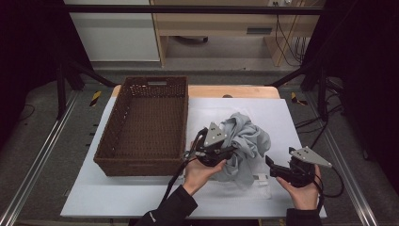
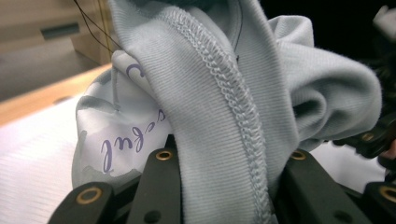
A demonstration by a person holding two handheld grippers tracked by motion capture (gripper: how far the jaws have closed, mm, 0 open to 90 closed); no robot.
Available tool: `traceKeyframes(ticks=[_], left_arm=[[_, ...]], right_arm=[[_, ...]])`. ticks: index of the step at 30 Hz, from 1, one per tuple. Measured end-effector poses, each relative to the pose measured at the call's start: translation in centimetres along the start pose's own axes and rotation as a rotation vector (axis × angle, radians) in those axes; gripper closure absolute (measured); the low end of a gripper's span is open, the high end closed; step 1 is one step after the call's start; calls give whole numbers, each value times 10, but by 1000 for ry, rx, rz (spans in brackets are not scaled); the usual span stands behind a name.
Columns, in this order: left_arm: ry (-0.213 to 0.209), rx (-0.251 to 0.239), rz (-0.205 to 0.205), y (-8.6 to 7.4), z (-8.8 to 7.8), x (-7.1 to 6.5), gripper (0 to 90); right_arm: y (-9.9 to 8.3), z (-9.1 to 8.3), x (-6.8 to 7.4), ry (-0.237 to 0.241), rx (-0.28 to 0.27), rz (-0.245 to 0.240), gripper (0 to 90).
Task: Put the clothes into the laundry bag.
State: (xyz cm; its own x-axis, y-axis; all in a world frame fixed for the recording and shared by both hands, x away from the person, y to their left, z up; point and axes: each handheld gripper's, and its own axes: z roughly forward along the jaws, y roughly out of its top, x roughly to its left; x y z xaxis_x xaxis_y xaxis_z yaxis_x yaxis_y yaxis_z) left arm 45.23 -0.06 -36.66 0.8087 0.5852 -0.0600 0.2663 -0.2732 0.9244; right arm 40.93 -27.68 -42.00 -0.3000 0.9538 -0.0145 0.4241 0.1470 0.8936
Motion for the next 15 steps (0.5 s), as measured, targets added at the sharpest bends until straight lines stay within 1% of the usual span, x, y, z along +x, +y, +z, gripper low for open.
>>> traceKeyframes(ticks=[1,2,4,5,6,7,8,10,11,12,13,14,15], left_arm=[[-4,29,2,-7,9,-1,697],[-4,29,2,-7,9,-1,691],[-2,65,10,-14,18,-1,682],[-6,89,5,-21,26,0,665],[-6,89,5,-21,26,0,653],[-10,106,-13,-29,33,3,640],[-8,114,-16,-32,35,4,622],[-1,139,-20,-38,41,5,571],[-1,139,-20,-38,41,5,540],[1,168,-22,-42,45,7,503],[1,168,-22,-42,45,7,463],[-10,185,-38,-45,47,9,419],[-10,192,-38,-45,47,9,372]], right_arm=[[0,0,0,0,0,1,109],[0,0,0,-1,1,1,109],[0,0,0,-1,0,2,110],[0,0,-1,-4,2,6,110],[0,0,-1,-4,2,6,110],[0,-1,-1,-9,-1,5,110],[0,-1,-1,-9,-3,8,111],[0,-1,-2,-10,-9,6,111],[0,-1,-2,-10,-9,6,111],[0,-2,-1,-9,-11,10,111],[0,-2,-1,-9,-11,10,111],[0,-1,-1,-6,-10,11,110],[1,-1,0,-5,-10,13,110]])
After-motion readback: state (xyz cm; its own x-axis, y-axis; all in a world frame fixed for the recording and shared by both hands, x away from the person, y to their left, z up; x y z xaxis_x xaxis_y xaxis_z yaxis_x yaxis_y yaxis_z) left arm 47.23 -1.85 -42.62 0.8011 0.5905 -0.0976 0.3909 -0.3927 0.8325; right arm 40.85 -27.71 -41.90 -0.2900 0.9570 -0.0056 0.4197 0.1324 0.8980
